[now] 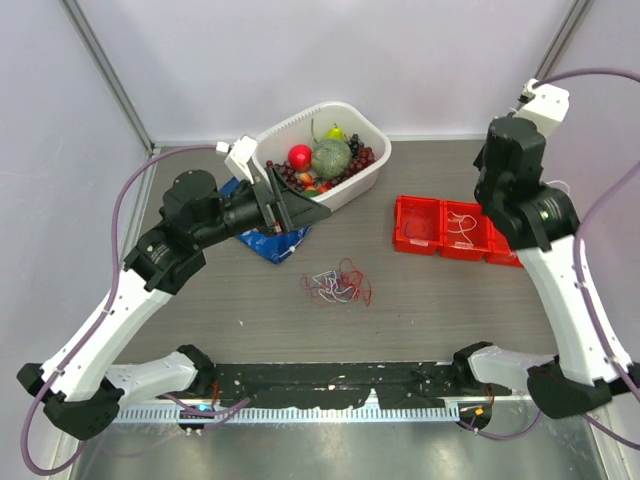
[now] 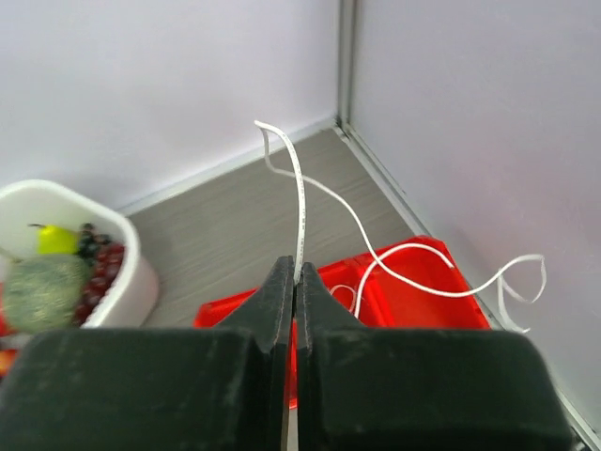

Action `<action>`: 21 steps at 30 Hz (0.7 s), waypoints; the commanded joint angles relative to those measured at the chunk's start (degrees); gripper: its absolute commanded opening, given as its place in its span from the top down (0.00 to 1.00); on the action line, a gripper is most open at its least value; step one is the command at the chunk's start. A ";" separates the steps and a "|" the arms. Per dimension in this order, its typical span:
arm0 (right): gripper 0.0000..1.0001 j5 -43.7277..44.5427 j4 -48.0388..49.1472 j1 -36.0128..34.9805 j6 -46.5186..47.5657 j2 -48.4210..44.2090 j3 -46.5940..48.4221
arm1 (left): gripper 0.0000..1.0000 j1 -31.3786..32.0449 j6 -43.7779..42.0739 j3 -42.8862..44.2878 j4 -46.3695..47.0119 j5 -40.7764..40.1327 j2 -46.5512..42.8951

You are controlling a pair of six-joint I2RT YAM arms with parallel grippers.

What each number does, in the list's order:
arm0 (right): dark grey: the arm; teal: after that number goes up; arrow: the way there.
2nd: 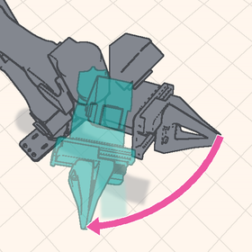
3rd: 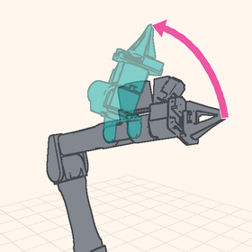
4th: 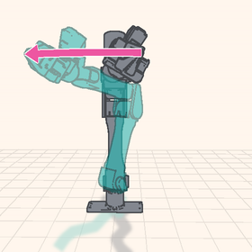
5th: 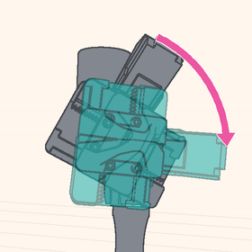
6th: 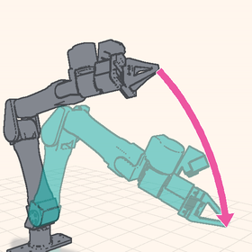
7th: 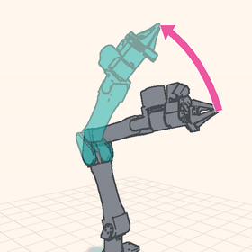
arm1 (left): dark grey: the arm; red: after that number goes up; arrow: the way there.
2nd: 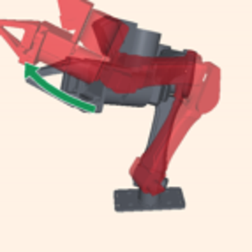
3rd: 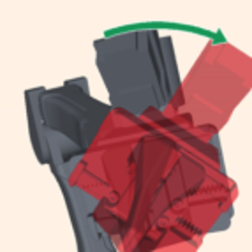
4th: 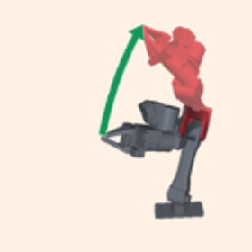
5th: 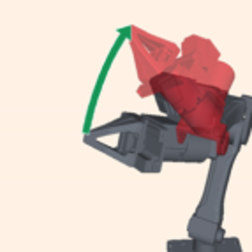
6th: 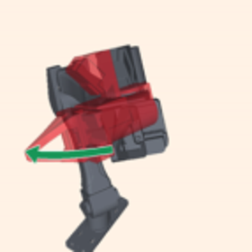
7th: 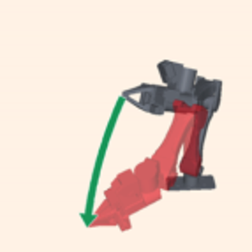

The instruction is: Untangle the cables

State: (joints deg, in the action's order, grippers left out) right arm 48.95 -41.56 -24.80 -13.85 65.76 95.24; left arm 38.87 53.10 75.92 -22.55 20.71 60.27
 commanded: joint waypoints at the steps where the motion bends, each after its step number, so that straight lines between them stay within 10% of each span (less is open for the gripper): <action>1: 0.99 -10.09 6.92 8.61 0.15 4.02 -3.30 | 0.09 0.06 0.42 -0.24 1.10 -0.85 -2.79; 21: 0.99 -16.79 10.54 19.43 -6.89 9.30 -16.31 | 0.10 0.15 -1.69 2.04 -4.70 -1.02 -2.00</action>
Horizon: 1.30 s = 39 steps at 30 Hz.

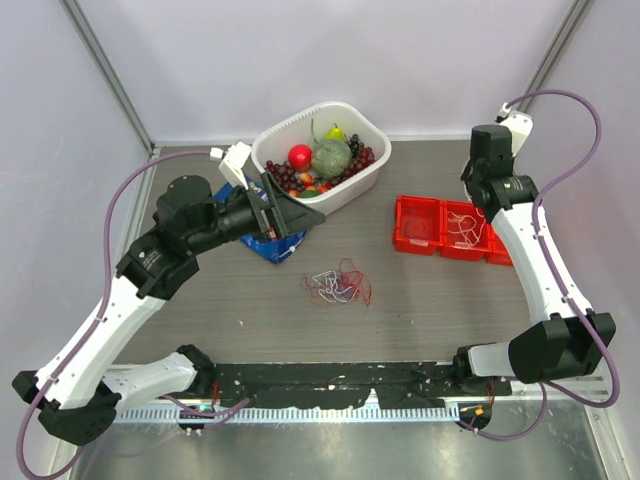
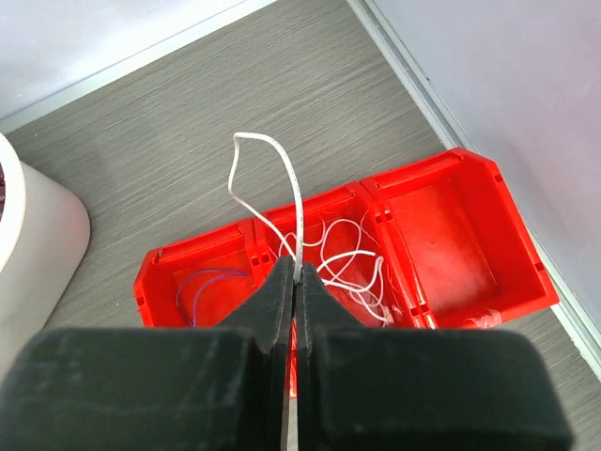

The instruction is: Untangle the cables

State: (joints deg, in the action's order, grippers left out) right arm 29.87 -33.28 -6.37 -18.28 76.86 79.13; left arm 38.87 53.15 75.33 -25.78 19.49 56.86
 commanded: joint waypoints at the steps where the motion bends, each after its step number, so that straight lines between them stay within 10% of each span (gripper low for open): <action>1: 0.99 2.47 2.08 1.88 -4.29 -1.89 -0.64 | 0.10 0.06 -1.64 2.46 -1.47 0.12 1.58; 22: 0.99 -20.29 -7.15 13.05 -19.25 19.72 -5.22 | 0.12 0.06 1.79 -0.97 -3.93 0.03 2.55; 39: 0.91 -19.22 -10.31 13.05 -10.02 12.27 -8.03 | 0.12 0.06 2.05 -0.36 -2.52 3.10 7.56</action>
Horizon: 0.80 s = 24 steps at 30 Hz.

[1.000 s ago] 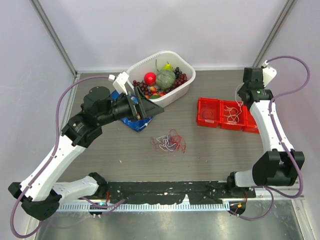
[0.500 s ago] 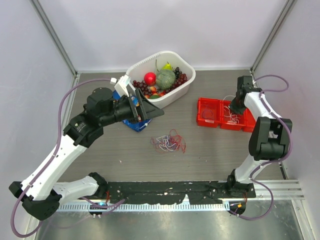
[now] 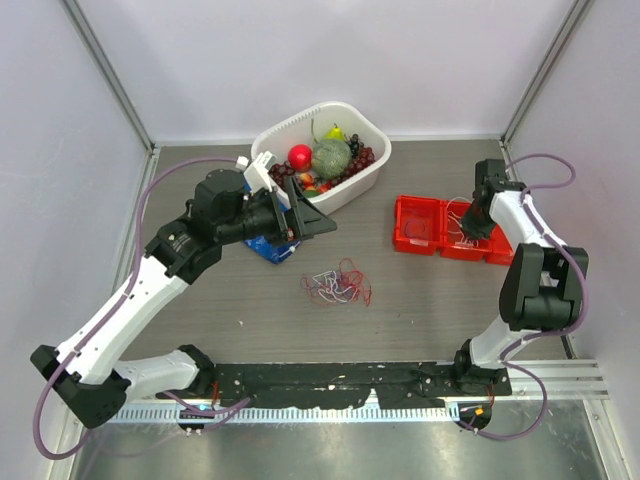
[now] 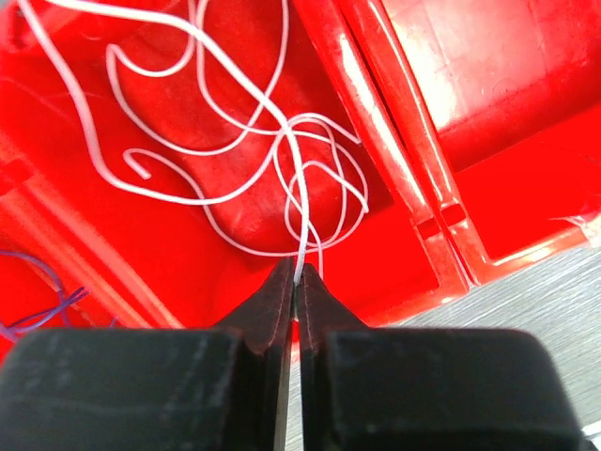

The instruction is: Untangle the cables

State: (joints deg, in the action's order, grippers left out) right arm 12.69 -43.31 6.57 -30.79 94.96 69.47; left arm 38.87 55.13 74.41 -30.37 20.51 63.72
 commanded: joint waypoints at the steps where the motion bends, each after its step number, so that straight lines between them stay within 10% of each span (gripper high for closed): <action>1: 0.86 -3.71 -0.37 0.11 2.57 -6.71 1.81 | 0.12 0.06 0.15 0.65 2.07 2.34 1.13; 8: 0.41 -5.65 -2.04 0.11 4.15 -9.00 4.79 | 0.12 0.15 0.68 -0.84 0.31 1.81 0.18; 24: 0.68 -0.92 0.69 0.11 1.61 9.27 19.19 | 0.13 0.06 2.52 -4.89 -1.09 0.23 -4.31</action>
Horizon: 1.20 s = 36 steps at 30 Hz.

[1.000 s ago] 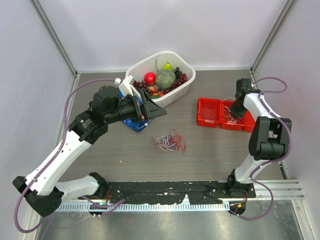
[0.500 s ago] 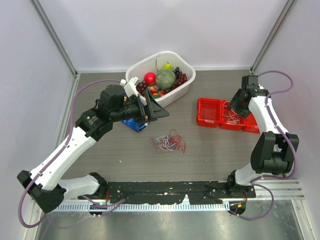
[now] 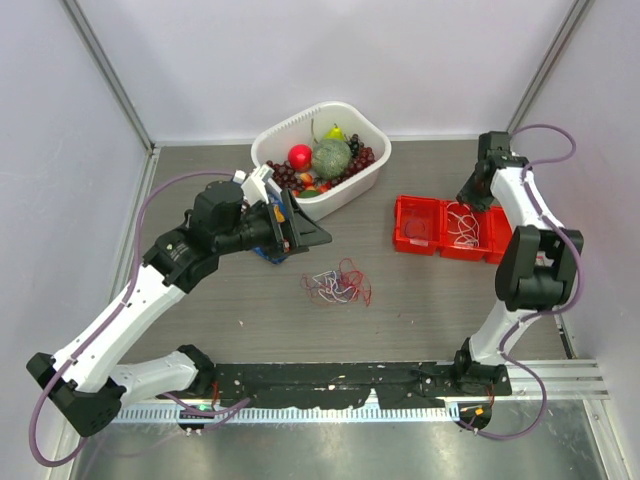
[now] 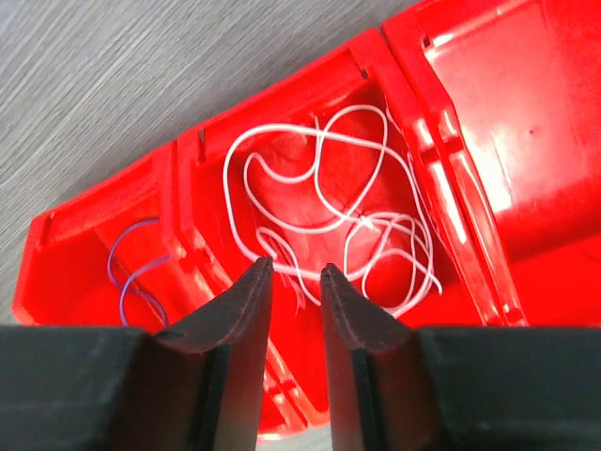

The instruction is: Untangle the cables

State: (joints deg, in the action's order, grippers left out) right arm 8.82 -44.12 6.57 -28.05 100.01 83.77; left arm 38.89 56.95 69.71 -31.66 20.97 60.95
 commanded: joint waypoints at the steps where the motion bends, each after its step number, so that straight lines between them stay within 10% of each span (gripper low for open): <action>1: 0.73 3.22 1.23 0.11 -0.87 6.76 5.78 | 0.13 0.04 0.62 -0.19 0.11 -0.32 -1.62; 11: 0.86 -0.03 3.43 -0.59 -1.04 -0.76 -8.26 | 0.12 -0.31 -1.14 0.69 -1.21 -1.55 -0.75; 24: 0.75 -0.10 -4.66 -1.64 3.09 -9.64 -0.36 | 0.13 -0.66 -3.16 1.57 -4.55 -2.51 6.29; 31: 0.48 -15.98 2.53 -20.16 9.24 -22.46 -11.77 | 0.21 -1.98 -4.21 -3.08 -5.96 -2.25 8.04; 36: 0.47 -31.13 19.82 -35.89 2.14 -27.32 -29.42 | 0.29 -4.08 -7.37 -8.27 -4.28 -2.34 10.59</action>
State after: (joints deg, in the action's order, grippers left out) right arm -8.51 -35.94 -22.50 -21.93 74.94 64.20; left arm 36.64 53.25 64.53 -36.56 19.03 69.25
